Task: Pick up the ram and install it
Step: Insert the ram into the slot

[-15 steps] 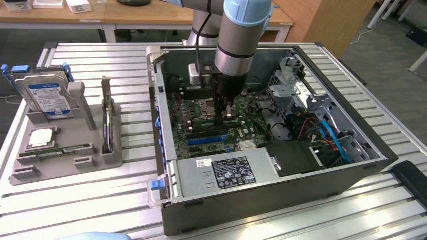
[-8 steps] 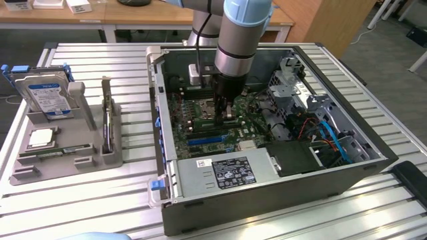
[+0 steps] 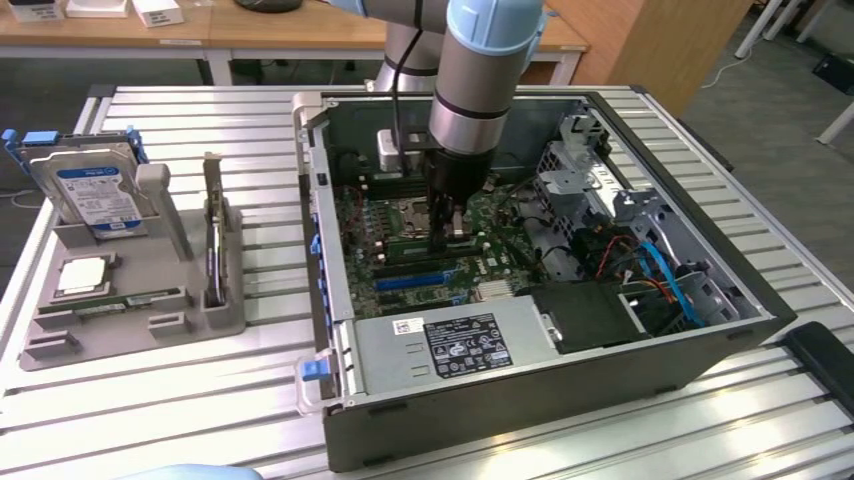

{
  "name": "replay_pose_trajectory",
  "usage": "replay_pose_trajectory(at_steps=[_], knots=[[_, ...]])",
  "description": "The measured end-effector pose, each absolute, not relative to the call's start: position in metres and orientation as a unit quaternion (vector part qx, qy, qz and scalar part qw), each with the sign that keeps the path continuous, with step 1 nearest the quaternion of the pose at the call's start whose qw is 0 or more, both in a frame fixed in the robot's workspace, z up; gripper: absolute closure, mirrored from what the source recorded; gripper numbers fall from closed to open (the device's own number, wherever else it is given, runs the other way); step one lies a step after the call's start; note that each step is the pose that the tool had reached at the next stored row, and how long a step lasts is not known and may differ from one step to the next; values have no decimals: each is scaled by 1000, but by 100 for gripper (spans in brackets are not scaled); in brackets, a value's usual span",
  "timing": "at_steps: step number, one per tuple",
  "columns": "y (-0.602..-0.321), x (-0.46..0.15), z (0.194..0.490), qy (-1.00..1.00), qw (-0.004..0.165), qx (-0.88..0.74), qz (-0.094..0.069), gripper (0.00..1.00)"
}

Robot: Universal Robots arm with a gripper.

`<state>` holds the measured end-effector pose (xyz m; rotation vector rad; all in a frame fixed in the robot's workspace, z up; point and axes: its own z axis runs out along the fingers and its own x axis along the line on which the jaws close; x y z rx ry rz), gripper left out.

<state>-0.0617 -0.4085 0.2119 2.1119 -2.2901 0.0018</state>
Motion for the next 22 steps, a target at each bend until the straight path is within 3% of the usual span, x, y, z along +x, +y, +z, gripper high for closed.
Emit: replay_pose_trajectory(at_steps=[14,16,21,22], knots=[[-408,-62,212,-735,13,678,1,85],[-408,-62,212,-735,13,678,1,74],[-408,-62,212,-735,13,678,1,62],[-408,-62,212,-735,13,678,1,56]])
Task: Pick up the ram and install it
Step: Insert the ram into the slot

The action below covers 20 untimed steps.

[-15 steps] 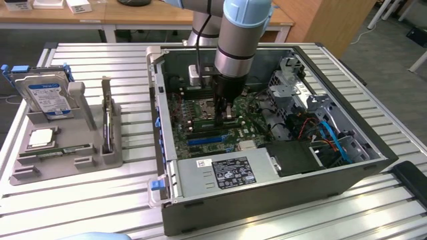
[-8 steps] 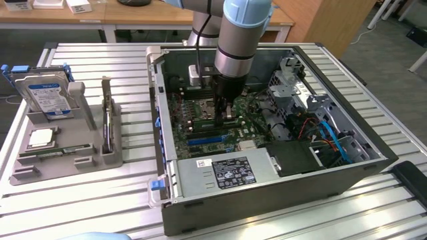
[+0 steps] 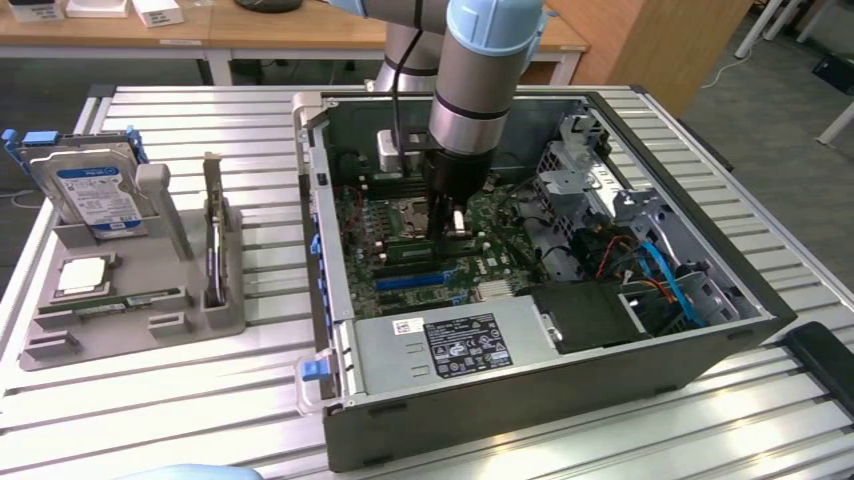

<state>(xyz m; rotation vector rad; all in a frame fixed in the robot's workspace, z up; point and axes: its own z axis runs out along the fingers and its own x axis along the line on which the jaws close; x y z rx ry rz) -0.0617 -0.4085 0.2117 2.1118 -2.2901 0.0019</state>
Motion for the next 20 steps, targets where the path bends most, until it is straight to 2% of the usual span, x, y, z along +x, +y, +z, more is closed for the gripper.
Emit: replay_pose_trajectory(at_steps=[5,20], knots=[[-409,-62,220,-735,13,678,1,56],[-409,-62,270,-735,13,678,1,56]])
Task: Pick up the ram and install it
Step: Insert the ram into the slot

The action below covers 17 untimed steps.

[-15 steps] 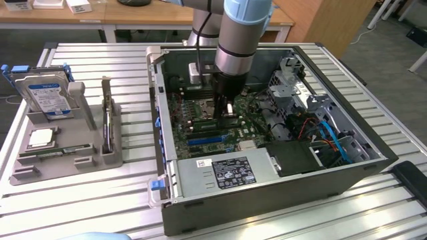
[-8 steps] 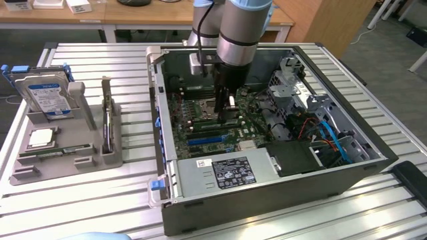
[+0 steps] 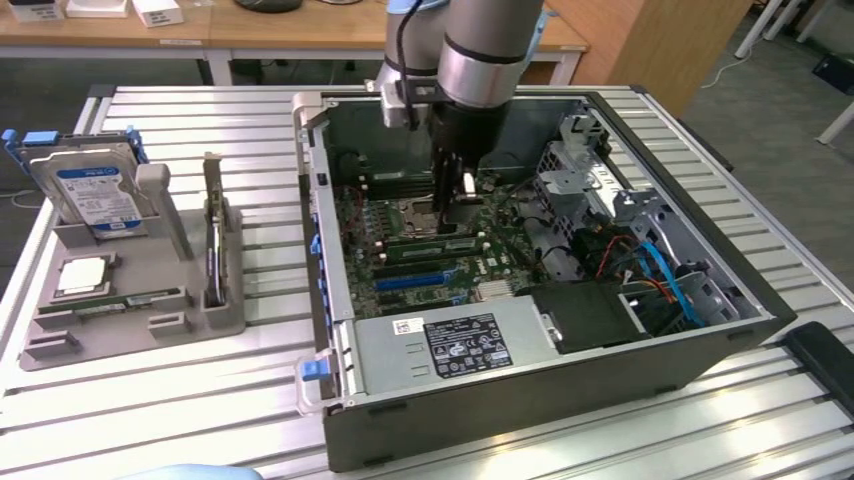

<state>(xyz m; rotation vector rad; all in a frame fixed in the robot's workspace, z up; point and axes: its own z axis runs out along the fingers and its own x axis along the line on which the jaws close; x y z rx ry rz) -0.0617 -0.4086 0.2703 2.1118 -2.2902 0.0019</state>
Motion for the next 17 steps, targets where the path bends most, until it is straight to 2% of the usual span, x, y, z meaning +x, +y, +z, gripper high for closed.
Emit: replay_pose_trajectory(at_steps=[5,17], knots=[[-409,-62,282,-735,13,678,1,56],[-409,-62,282,-735,11,678,-1,56]])
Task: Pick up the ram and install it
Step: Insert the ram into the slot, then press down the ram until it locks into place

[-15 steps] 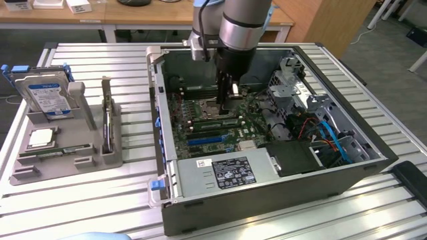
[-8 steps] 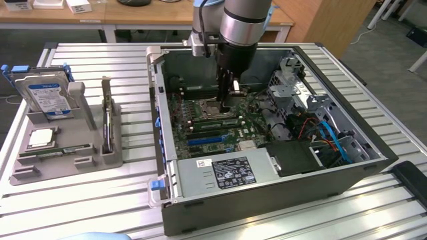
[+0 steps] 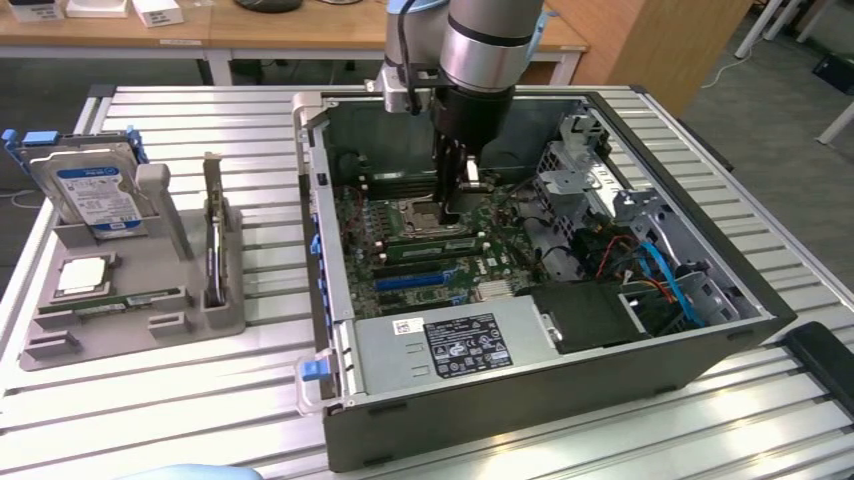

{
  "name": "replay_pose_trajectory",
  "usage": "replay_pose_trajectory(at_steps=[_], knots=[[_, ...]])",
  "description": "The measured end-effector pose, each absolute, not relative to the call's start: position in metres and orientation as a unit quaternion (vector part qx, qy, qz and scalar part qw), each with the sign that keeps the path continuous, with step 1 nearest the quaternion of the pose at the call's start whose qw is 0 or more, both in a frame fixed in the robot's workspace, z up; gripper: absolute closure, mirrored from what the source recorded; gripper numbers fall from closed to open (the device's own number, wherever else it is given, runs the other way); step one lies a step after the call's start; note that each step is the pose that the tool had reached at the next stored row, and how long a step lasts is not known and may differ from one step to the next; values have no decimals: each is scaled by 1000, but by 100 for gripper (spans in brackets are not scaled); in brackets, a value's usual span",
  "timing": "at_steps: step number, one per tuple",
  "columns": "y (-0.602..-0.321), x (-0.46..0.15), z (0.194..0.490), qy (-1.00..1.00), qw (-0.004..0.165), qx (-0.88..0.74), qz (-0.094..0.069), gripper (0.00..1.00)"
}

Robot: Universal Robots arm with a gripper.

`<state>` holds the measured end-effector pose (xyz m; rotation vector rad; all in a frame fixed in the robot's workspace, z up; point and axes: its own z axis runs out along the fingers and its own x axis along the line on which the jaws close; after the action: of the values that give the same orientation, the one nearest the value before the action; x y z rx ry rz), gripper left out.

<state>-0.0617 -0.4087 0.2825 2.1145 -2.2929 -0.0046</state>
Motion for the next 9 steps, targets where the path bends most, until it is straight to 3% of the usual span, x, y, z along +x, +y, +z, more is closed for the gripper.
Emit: replay_pose_trajectory(at_steps=[9], knots=[[-409,-62,282,-735,10,678,-3,56]])
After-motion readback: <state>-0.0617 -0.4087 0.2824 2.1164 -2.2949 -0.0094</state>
